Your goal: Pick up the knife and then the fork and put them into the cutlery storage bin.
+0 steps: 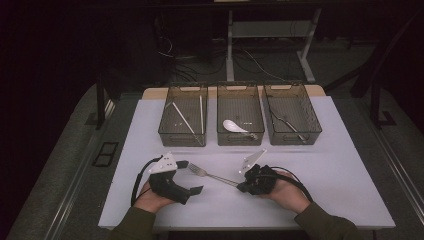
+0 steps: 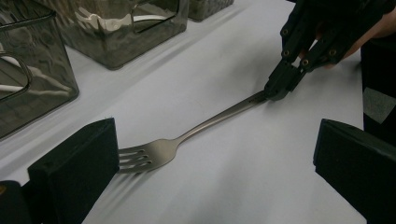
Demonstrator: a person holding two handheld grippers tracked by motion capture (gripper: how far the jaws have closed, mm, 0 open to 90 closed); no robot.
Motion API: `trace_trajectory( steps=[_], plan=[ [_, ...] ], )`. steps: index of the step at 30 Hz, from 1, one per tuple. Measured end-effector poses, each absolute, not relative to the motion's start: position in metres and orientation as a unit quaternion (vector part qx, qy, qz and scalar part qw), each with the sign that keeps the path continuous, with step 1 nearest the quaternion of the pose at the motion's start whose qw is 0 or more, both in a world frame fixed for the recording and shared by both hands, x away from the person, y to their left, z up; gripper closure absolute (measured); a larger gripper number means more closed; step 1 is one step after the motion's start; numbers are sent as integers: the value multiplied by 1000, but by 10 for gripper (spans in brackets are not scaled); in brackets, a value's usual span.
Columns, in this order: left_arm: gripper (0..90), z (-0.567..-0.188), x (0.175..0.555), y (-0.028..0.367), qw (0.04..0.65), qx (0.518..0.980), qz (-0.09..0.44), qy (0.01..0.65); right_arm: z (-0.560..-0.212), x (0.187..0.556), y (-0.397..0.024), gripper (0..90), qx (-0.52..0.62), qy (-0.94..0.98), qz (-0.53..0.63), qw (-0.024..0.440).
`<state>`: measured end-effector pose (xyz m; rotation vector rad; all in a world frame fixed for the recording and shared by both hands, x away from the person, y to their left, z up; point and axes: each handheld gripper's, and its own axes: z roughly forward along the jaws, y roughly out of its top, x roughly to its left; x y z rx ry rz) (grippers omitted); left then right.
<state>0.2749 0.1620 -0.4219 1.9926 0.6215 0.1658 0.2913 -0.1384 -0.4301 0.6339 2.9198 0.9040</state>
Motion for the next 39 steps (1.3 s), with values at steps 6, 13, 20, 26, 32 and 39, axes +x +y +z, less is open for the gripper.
trace_trajectory(
  steps=[6, 13, 20, 26, 32, 39],
  plan=[
    [0, -422, 274, 161, 503, 822, 68, 258, -419, 305, -136, 757, 210, 936, 283, 2],
    [0, -423, 274, 160, 504, 821, 66, 261, -407, 326, -123, 715, 200, 944, 262, 9],
    [0, -423, 274, 160, 505, 820, 67, 260, -399, 339, -99, 705, 189, 952, 242, 3],
    [0, -422, 274, 160, 506, 819, 66, 261, -402, 343, -74, 706, 175, 960, 218, -6],
    [0, -422, 274, 160, 506, 820, 66, 260, -409, 346, -56, 714, 169, 967, 192, -10],
    [0, -422, 274, 161, 505, 821, 67, 259, -415, 346, -41, 745, 161, 975, 156, -13]
  ],
)
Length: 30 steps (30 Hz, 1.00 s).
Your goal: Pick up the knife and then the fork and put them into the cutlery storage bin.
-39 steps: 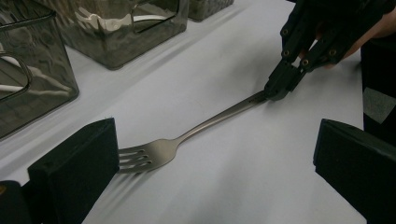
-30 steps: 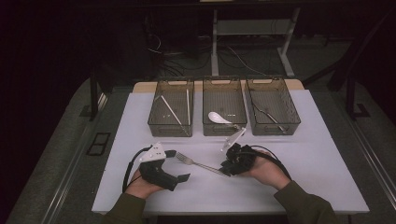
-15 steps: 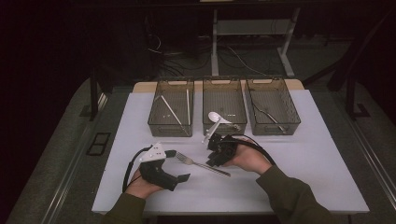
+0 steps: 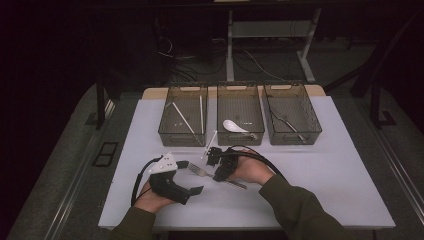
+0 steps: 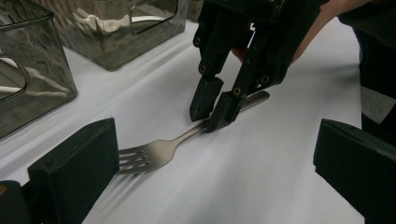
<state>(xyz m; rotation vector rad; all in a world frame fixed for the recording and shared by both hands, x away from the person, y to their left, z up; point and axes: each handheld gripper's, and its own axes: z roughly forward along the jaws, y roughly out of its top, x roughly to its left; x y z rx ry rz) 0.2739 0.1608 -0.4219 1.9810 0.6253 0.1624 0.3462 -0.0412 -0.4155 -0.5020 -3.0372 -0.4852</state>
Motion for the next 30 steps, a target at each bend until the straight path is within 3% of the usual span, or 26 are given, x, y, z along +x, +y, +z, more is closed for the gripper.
trace_trajectory(
  steps=[13, 30],
  plan=[
    [0, -422, 274, 161, 505, 821, 68, 259, -419, 346, -31, 844, -164, -979, -117, -6],
    [0, -422, 274, 161, 505, 820, 67, 262, -407, 351, -60, 849, -201, -964, -172, 12]
  ],
)
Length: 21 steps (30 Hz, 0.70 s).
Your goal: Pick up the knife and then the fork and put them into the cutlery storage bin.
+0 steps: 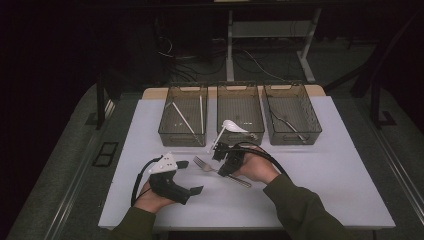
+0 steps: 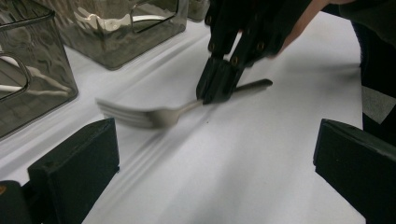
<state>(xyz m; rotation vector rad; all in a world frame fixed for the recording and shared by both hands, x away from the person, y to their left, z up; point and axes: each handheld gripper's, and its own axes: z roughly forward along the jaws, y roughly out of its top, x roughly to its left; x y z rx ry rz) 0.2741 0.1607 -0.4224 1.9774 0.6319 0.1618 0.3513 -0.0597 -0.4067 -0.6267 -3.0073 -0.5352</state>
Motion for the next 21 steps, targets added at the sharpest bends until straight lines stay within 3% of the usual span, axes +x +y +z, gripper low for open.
trace_trajectory(
  steps=[21],
  plan=[
    [0, -424, 275, 160, 499, 824, 66, 259, -382, 351, -139, 848, -260, -930, -258, 4]
  ],
)
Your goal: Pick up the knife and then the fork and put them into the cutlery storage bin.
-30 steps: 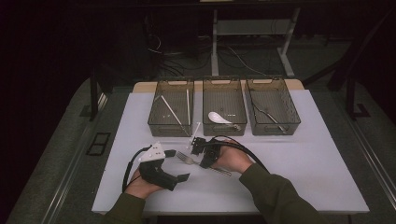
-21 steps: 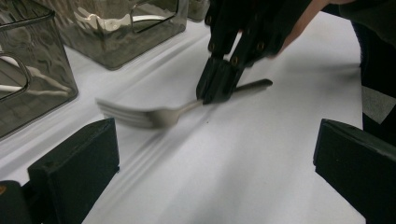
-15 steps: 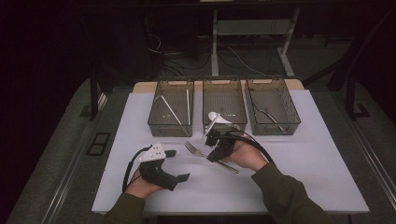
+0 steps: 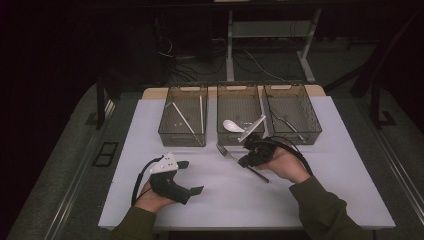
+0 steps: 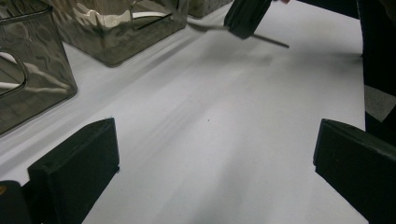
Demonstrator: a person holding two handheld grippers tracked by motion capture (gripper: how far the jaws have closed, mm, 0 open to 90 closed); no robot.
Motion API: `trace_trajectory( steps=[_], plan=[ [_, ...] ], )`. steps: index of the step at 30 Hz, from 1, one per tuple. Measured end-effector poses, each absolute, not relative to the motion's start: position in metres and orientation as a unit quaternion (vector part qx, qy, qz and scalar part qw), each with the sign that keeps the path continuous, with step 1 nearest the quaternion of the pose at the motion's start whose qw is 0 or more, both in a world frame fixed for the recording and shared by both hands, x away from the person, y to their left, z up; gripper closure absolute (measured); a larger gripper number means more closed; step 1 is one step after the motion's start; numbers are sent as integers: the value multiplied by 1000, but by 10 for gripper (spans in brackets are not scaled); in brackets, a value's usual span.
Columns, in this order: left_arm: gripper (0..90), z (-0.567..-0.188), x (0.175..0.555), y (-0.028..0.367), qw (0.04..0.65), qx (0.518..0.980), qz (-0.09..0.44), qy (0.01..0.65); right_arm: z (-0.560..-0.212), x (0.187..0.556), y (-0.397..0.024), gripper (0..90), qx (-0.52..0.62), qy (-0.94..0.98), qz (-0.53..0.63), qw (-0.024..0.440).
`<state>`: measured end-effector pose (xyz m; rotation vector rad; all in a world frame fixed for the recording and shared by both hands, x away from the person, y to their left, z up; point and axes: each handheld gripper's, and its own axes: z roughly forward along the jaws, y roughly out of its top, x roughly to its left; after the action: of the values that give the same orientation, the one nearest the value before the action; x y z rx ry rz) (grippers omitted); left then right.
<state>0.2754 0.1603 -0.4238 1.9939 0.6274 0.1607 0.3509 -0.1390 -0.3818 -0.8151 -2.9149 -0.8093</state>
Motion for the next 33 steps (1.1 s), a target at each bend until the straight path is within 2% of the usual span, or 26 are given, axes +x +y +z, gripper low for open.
trace_trajectory(
  steps=[15, 33],
  plan=[
    [0, -424, 275, 160, 498, 825, 66, 259, -353, 361, -193, 848, -317, -899, -302, -26],
    [0, -424, 276, 160, 497, 825, 65, 261, -311, 405, -251, 848, -385, -868, -300, -92]
  ],
)
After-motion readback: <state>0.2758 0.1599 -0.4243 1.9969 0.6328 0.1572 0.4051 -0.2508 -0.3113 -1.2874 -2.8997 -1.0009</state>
